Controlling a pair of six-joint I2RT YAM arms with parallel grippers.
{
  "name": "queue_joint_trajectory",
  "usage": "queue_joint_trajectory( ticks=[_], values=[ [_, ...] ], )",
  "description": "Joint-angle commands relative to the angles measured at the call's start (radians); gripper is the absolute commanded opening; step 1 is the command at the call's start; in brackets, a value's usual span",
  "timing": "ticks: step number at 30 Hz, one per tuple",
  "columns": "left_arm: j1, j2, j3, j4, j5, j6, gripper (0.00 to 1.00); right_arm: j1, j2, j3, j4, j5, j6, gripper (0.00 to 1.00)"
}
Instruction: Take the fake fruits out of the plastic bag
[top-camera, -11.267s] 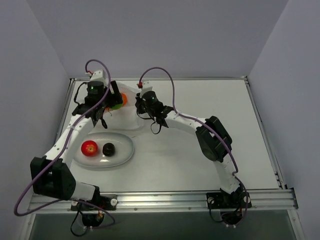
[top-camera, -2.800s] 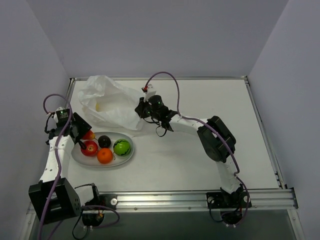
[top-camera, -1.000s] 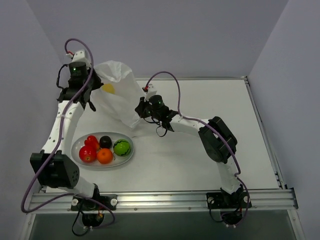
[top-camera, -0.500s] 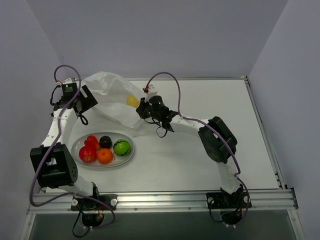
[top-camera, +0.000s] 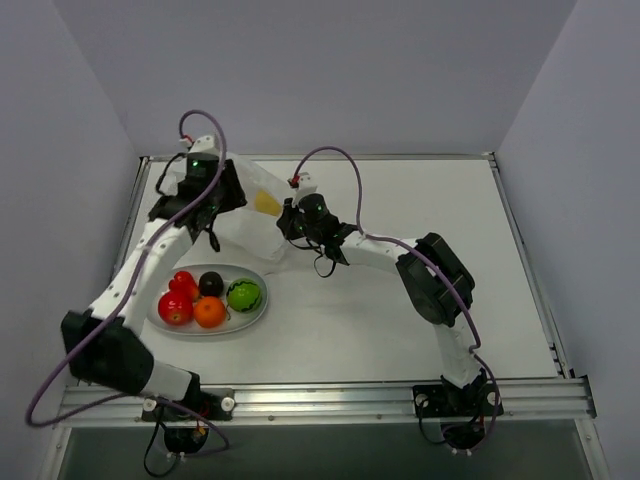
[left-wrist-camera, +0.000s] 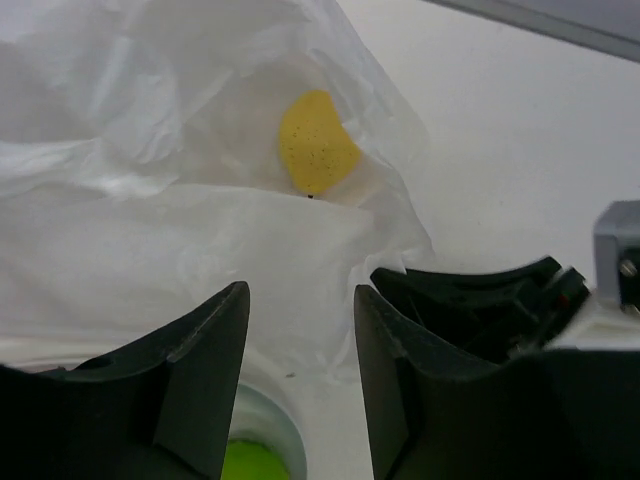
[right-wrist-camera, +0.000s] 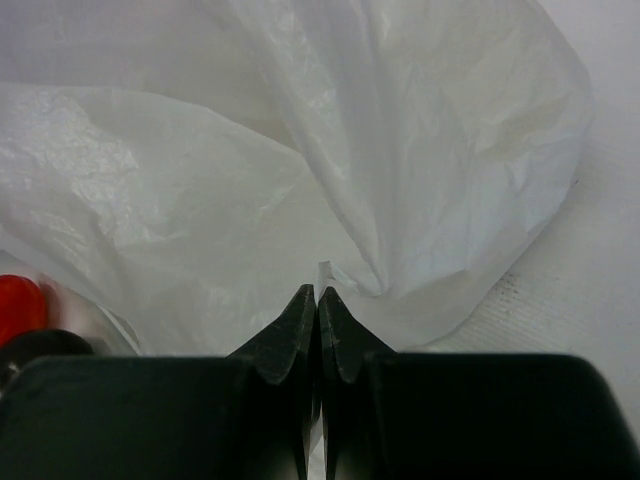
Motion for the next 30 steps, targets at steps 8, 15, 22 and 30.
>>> queue_joint_trajectory(
  ticks=[8,15,22,30],
  values=[
    [-0.035,0.493,0.292,0.032,0.02,0.083,0.31,-0.019,-0.075,-0.018,-0.003,0.075,0.008,0.0],
    [-0.029,0.639,0.381,0.119,0.034,0.175,0.52,-0.032,-0.077,-0.014,-0.011,0.075,0.016,0.0],
    [-0.015,0.816,0.56,0.05,0.05,0.243,0.89,-0.032,-0.051,0.019,-0.029,0.075,0.01,0.0],
    [-0.003,0.982,0.743,0.019,0.097,0.272,0.97,-0.028,-0.025,0.045,-0.043,0.073,0.004,0.0]
  ],
)
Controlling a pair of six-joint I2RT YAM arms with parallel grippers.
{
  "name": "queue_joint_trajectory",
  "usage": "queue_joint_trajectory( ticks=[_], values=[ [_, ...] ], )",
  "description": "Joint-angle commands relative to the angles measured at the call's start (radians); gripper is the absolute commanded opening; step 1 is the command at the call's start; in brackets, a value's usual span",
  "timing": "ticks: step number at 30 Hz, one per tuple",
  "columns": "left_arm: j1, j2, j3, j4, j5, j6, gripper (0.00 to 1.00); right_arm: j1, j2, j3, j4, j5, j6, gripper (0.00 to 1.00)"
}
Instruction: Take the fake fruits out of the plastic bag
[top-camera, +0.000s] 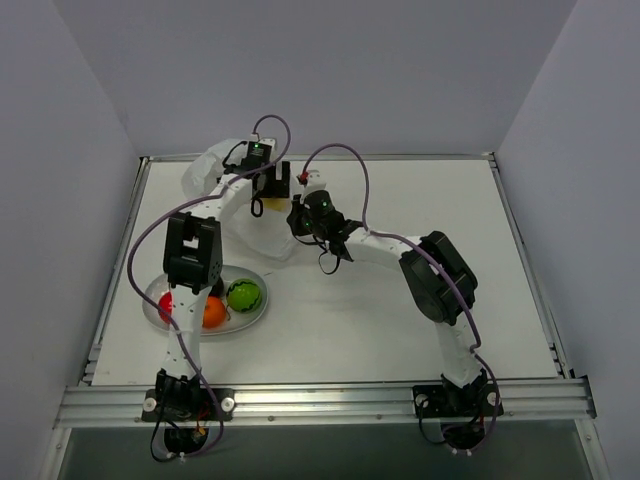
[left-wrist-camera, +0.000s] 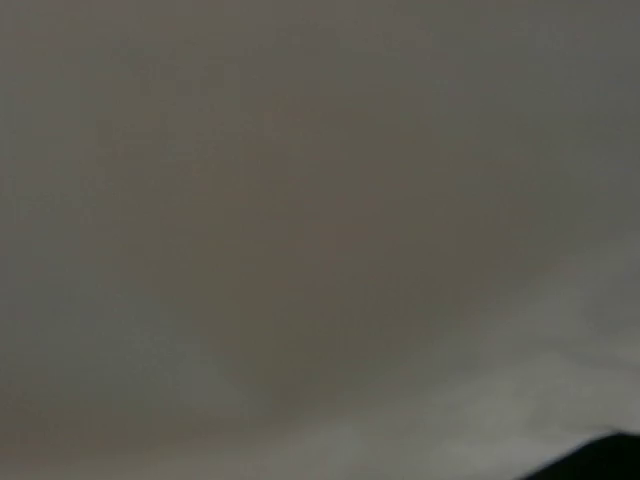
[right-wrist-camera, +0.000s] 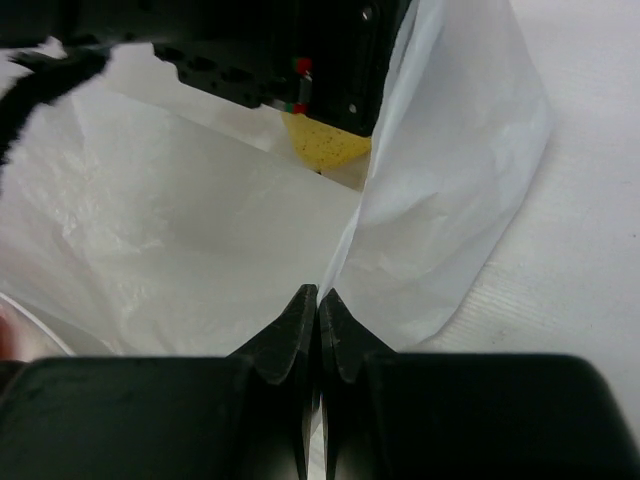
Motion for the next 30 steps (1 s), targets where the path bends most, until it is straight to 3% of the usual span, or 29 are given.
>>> queue_joint_trajectory(
  ticks=[1,7,9,10,16,25,30],
  values=[
    [0.011,0.031,0.093,-0.035,0.011,0.029,0.97,0.005,-0.018,0.047,0.002,0.017,-0.008,0.0],
    [0.016,0.023,0.077,0.017,0.019,0.018,0.77,-0.001,-0.009,0.05,0.002,0.015,-0.013,0.0],
    [0.014,-0.004,0.055,0.031,0.027,0.0,0.6,-0.001,-0.009,0.05,0.002,0.015,-0.011,0.0],
    [0.014,-0.023,0.038,0.041,0.04,-0.008,0.47,-0.004,-0.011,0.048,0.002,0.017,-0.011,0.0],
    [0.016,-0.211,-0.034,0.035,0.128,-0.062,0.25,-0.006,-0.011,0.054,0.019,0.02,-0.008,0.0],
    [0.05,-0.524,-0.152,-0.064,0.258,-0.115,0.22,-0.009,-0.017,0.03,0.065,0.049,0.015,0.0],
    [0.102,-0.718,-0.351,-0.052,0.31,-0.135,0.22,-0.018,-0.021,0.014,0.077,0.041,0.015,0.0]
  ],
)
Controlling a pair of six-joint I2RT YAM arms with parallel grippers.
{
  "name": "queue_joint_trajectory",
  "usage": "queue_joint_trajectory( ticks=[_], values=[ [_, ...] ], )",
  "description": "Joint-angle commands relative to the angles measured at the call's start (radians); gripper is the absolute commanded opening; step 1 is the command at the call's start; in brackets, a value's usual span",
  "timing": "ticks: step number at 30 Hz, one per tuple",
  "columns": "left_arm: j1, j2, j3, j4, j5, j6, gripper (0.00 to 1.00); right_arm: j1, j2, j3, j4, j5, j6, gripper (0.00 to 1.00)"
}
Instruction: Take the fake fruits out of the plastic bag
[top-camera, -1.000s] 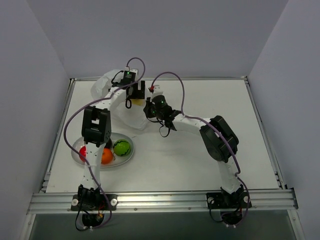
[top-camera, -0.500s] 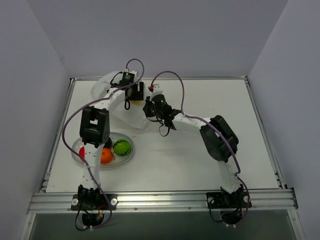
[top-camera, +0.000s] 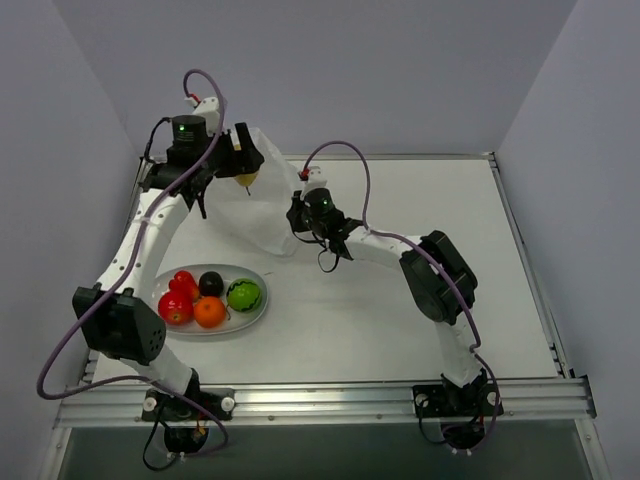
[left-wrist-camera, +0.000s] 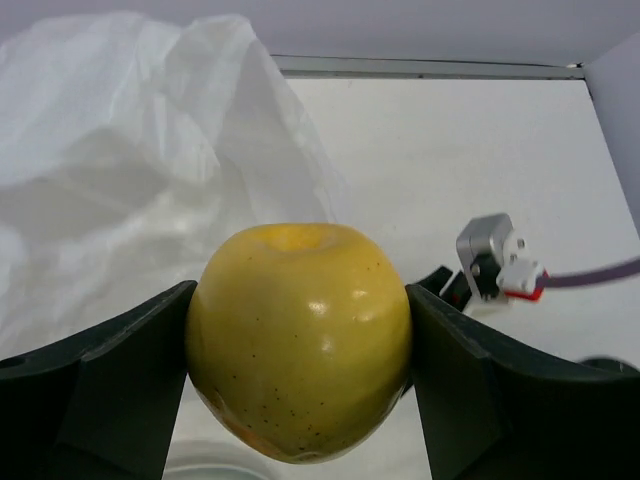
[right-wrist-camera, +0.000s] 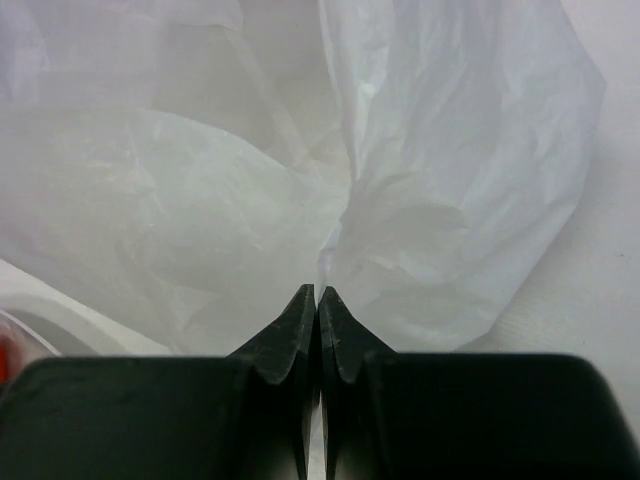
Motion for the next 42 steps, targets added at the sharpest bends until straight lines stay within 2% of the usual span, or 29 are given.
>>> queue_joint_trajectory(
  ticks=[1,4,6,10,11,12,15,20,24,31,34,38,41,42],
  values=[
    [0.074,-0.129,-0.114,-0.029,0.111,-0.037,0.24,-0.015,-0.023,0.0,0.054,0.018,0.01,0.0],
    [0.146,-0.254,-0.261,-0.013,0.209,-0.069,0.24,-0.024,-0.032,-0.009,0.057,0.014,0.012,0.0],
    [0.195,-0.377,-0.376,-0.044,0.174,-0.071,0.24,-0.032,-0.049,-0.029,0.068,0.014,0.01,0.0],
    [0.209,-0.57,-0.537,-0.191,-0.029,-0.077,0.24,-0.038,-0.067,-0.049,0.077,0.014,0.006,0.0],
    [0.209,-0.604,-0.571,-0.217,-0.118,-0.106,0.24,-0.04,-0.072,-0.05,0.08,-0.015,0.007,0.0],
    [0.209,-0.675,-0.611,-0.251,-0.151,-0.123,0.24,-0.041,-0.072,-0.053,0.083,-0.022,0.01,0.0],
    [0.209,-0.753,-0.729,-0.312,-0.24,-0.154,0.24,-0.041,-0.072,-0.06,0.092,-0.029,0.012,0.0],
    [0.209,-0.775,-0.82,-0.356,-0.309,-0.172,0.31,-0.043,-0.075,-0.069,0.092,-0.034,0.01,0.0],
    [0.209,-0.731,-0.855,-0.29,-0.287,-0.207,0.39,-0.043,-0.074,-0.067,0.095,-0.04,0.016,0.0],
    [0.208,-0.655,-0.886,-0.198,-0.28,-0.215,0.45,-0.043,-0.086,-0.08,0.091,-0.037,0.012,0.0],
    [0.208,-0.631,-0.89,-0.182,-0.28,-0.218,0.52,-0.041,-0.086,-0.08,0.086,-0.035,0.01,0.0],
    [0.208,-0.622,-0.889,-0.184,-0.291,-0.206,0.68,-0.041,-0.094,-0.078,0.083,-0.032,0.009,0.0],
    [0.206,-0.605,-0.884,-0.196,-0.287,-0.2,0.73,-0.041,-0.1,-0.08,0.08,-0.031,0.01,0.0],
    [0.206,-0.602,-0.884,-0.198,-0.286,-0.198,0.78,-0.04,-0.103,-0.08,0.079,-0.031,0.009,0.0]
  ],
)
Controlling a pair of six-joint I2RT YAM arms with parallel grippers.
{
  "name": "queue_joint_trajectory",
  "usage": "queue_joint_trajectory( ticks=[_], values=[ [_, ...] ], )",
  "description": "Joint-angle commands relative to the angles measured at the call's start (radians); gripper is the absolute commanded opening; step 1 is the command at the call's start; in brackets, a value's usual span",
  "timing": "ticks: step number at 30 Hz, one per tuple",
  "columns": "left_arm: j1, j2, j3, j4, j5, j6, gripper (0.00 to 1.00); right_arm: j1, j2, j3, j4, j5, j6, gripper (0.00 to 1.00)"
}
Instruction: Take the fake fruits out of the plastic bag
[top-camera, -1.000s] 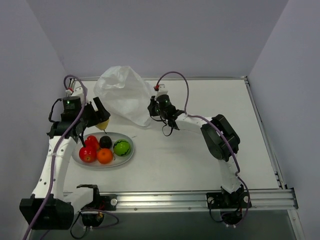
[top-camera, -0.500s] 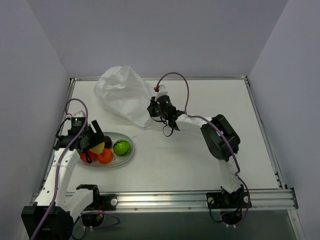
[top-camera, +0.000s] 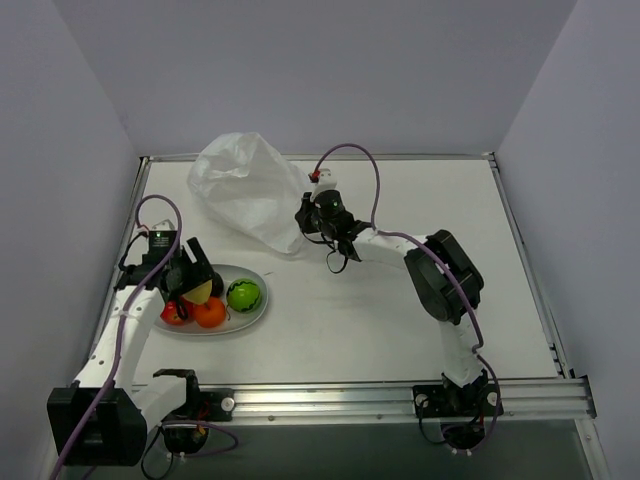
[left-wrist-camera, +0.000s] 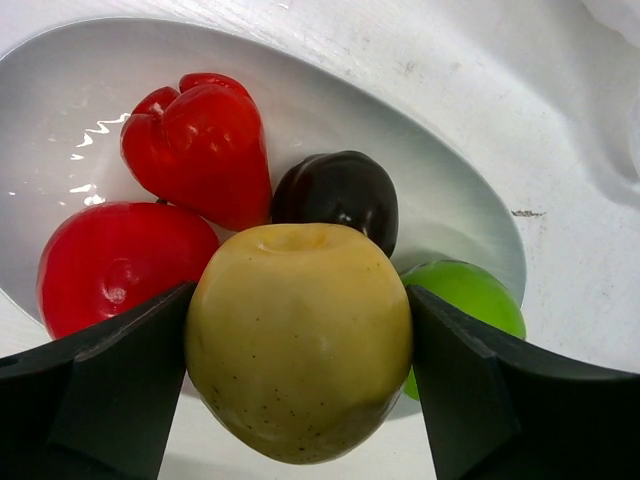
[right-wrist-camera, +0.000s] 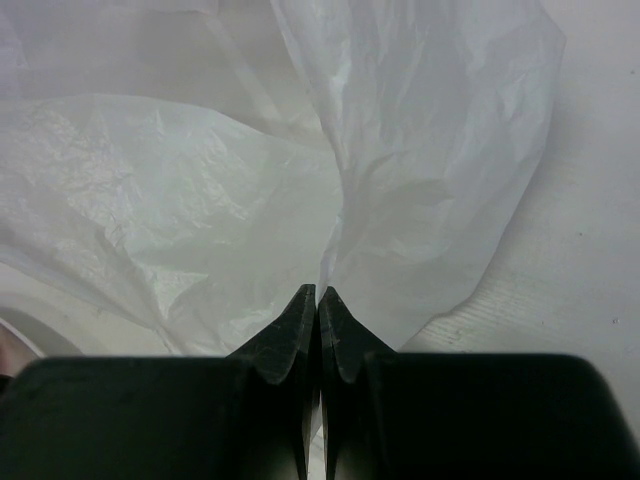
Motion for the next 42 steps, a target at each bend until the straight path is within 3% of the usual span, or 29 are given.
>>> queue_joint_trajectory(
  ticks=[1,3,5,15,22,24,27,29,30,31,35,42],
  values=[
    [-0.003,0.002,0.022,0.013,-0.01,0.001,0.81,0.0,-0.081,-0.001,0.024,0.001,0.001,0.0],
    [-0.003,-0.005,0.027,0.019,-0.006,0.002,0.93,0.0,-0.085,-0.001,0.021,0.004,-0.001,0.0],
    [-0.004,-0.012,0.045,0.016,0.002,0.01,0.97,0.0,-0.087,0.002,0.011,0.005,-0.002,0.0],
    [-0.008,-0.097,0.205,-0.041,0.102,0.096,0.94,0.015,-0.093,-0.001,-0.012,0.031,-0.001,0.0],
    [-0.021,-0.163,0.354,-0.113,0.022,0.182,0.94,0.057,-0.116,0.002,-0.065,0.107,-0.016,0.0],
    [-0.047,-0.191,0.366,-0.107,0.004,0.205,0.94,0.064,-0.134,0.004,-0.084,0.119,-0.015,0.11],
    [-0.101,-0.222,0.374,-0.081,-0.044,0.223,0.94,0.086,-0.182,0.006,-0.134,0.163,-0.022,0.64],
    [-0.129,-0.228,0.384,-0.063,-0.022,0.231,0.94,0.11,-0.238,0.018,-0.18,0.212,-0.039,0.77],
    [-0.139,-0.228,0.4,-0.056,-0.015,0.229,0.94,0.121,-0.26,0.018,-0.221,0.235,-0.044,0.95],
    [-0.156,-0.226,0.409,-0.052,-0.006,0.228,0.94,0.136,-0.286,0.015,-0.237,0.267,-0.048,1.0],
    [-0.167,-0.232,0.415,0.019,0.1,0.202,0.94,0.193,-0.453,-0.028,-0.297,0.36,-0.068,1.0],
    [-0.169,-0.343,0.32,0.111,0.154,0.169,0.94,0.212,-0.801,-0.197,-0.402,0.496,-0.076,1.0]
  ],
)
